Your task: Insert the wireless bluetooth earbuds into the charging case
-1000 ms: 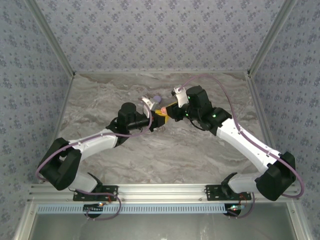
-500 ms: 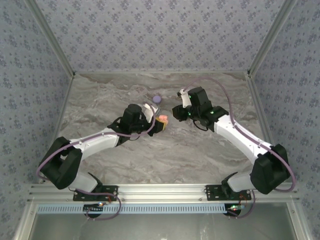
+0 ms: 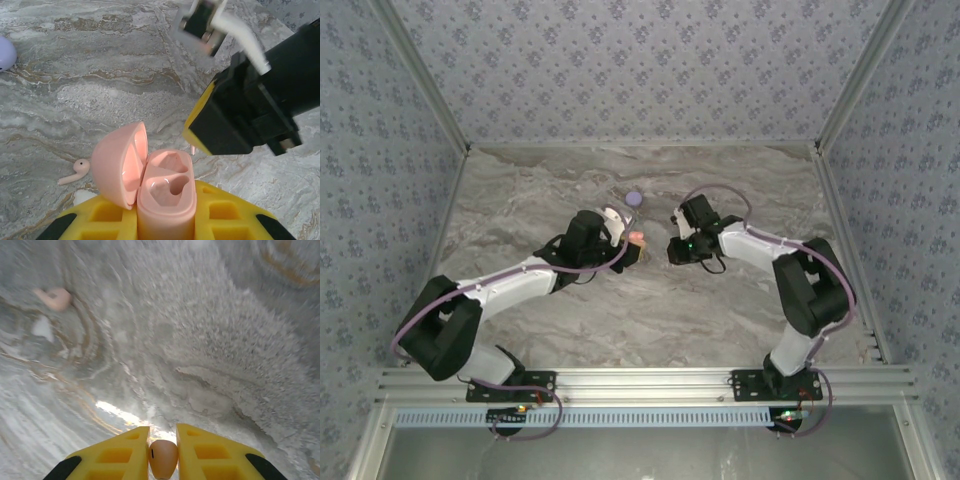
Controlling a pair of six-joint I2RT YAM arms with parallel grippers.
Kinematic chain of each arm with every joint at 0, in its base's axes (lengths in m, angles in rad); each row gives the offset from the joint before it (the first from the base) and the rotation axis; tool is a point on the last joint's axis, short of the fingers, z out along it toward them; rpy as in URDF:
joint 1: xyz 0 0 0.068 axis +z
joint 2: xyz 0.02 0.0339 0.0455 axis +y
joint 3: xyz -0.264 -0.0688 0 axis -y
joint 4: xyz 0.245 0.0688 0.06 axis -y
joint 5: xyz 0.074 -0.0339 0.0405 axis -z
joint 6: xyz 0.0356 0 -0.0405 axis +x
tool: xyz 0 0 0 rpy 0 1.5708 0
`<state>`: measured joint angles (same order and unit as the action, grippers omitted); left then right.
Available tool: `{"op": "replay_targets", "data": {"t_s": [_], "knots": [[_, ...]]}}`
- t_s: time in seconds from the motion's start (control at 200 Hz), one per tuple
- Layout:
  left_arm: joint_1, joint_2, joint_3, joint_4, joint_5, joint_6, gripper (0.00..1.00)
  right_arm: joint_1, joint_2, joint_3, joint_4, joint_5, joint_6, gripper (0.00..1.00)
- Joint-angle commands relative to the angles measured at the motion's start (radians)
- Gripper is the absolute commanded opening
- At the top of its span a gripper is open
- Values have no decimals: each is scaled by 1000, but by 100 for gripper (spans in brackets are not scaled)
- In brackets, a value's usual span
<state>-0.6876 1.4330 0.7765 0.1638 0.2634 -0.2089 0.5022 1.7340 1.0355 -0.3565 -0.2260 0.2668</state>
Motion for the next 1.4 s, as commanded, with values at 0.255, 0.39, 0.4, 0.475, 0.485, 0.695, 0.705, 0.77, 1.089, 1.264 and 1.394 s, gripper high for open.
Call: {"op": "replay_targets", "data": {"t_s": [0.255, 0.39, 0.4, 0.475, 0.485, 0.695, 0.705, 0.77, 1.089, 1.264, 1.394], "knots": [[-4, -47, -6, -9, -16, 11, 0, -14, 127, 94, -100, -6, -1, 23], [-4, -46, -8, -10, -16, 11, 0, -13, 132, 111, -124, 18, -1, 34], [-3, -48, -8, -10, -16, 12, 0, -12, 132, 112, -128, 19, -1, 35], [-3, -48, -6, -11, -15, 13, 0, -7, 131, 122, -151, 48, -1, 43], [-3, -48, -6, -10, -15, 11, 0, -5, 132, 124, -154, 52, 1, 43], [-4, -52, -5, -8, -18, 9, 0, 44, 135, 186, -238, 139, 17, 43], [-4, -52, -5, -8, -18, 9, 0, 46, 136, 189, -239, 146, 18, 43], [-3, -52, -5, -7, -18, 11, 0, 61, 148, 212, -277, 172, 24, 42], [-4, -62, -10, -9, -19, 14, 0, 99, 214, 303, -354, 257, 84, 39], [-3, -61, -11, -7, -20, 15, 0, 111, 231, 327, -370, 256, 91, 36], [-4, -60, -13, -5, -20, 14, 0, 117, 244, 343, -388, 260, 98, 34]]}}
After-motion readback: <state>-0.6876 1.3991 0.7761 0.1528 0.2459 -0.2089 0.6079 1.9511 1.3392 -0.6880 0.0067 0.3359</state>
